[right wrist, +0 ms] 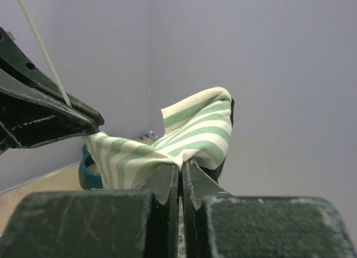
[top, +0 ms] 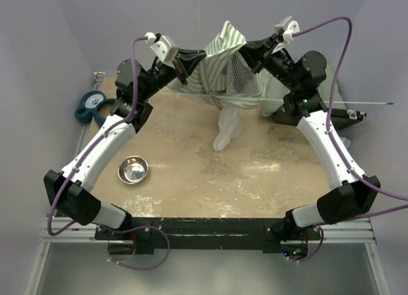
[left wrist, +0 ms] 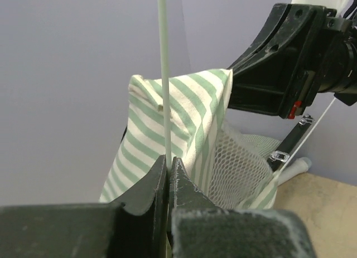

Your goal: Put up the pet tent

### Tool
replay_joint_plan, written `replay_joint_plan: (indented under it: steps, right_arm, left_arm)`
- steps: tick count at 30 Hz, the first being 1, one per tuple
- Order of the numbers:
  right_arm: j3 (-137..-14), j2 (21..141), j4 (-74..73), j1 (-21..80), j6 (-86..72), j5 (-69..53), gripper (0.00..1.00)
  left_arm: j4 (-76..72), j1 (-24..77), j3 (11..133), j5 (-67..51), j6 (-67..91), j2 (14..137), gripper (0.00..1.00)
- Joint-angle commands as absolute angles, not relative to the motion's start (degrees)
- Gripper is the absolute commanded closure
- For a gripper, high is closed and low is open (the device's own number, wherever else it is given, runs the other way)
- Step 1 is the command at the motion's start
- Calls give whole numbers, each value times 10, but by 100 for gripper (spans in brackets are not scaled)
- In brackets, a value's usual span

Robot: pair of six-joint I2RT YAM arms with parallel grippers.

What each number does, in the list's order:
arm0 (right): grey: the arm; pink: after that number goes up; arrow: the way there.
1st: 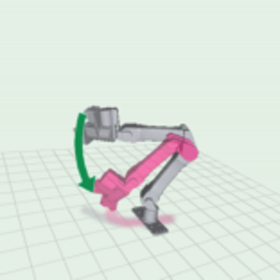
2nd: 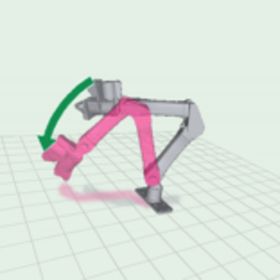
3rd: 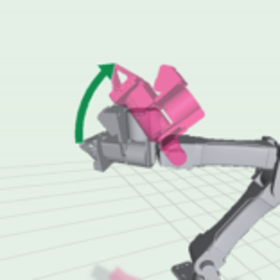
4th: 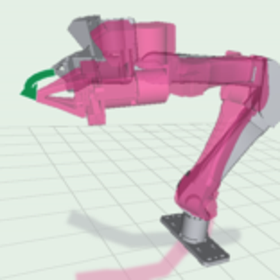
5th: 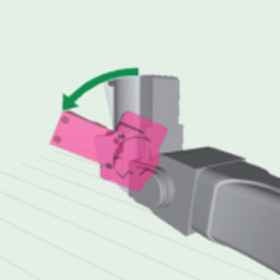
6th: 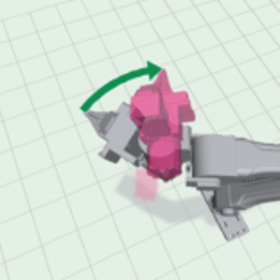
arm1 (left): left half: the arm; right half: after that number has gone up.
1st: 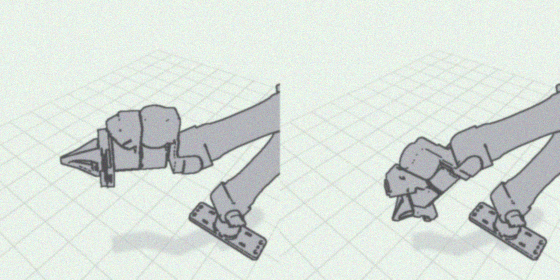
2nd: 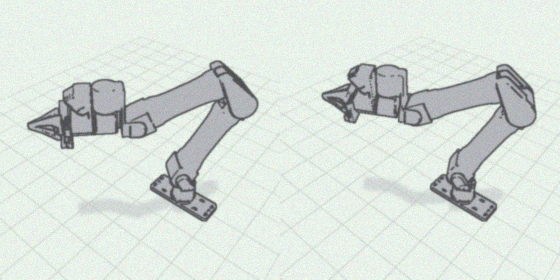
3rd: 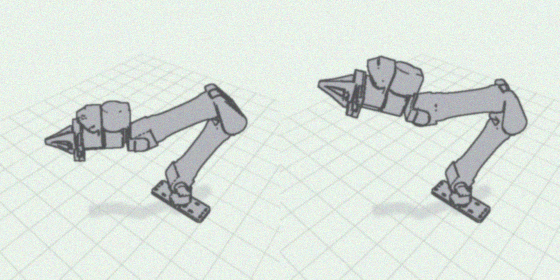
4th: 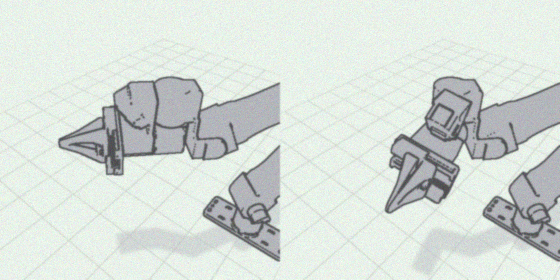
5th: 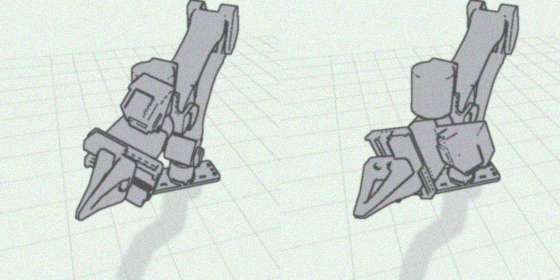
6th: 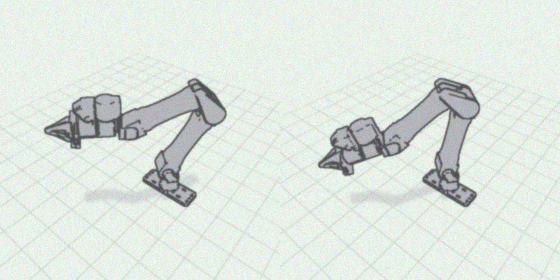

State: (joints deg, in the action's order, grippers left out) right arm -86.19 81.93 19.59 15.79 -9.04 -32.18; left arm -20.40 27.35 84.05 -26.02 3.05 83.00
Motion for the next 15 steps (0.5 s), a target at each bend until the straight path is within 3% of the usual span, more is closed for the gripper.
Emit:
replay_joint_plan:
  steps: [1,9,15]
  right_arm:
    - [-923,781,263,149,-54,-300,100]
    - [-819,732,189,159,45,-355,100]
    - [-743,704,184,178,82,-321,100]
  left_arm:
    - [-208,229,807,-311,109,815,100]
    - [-181,212,757,-334,77,817,96]
    - [-109,182,739,-394,68,816,62]
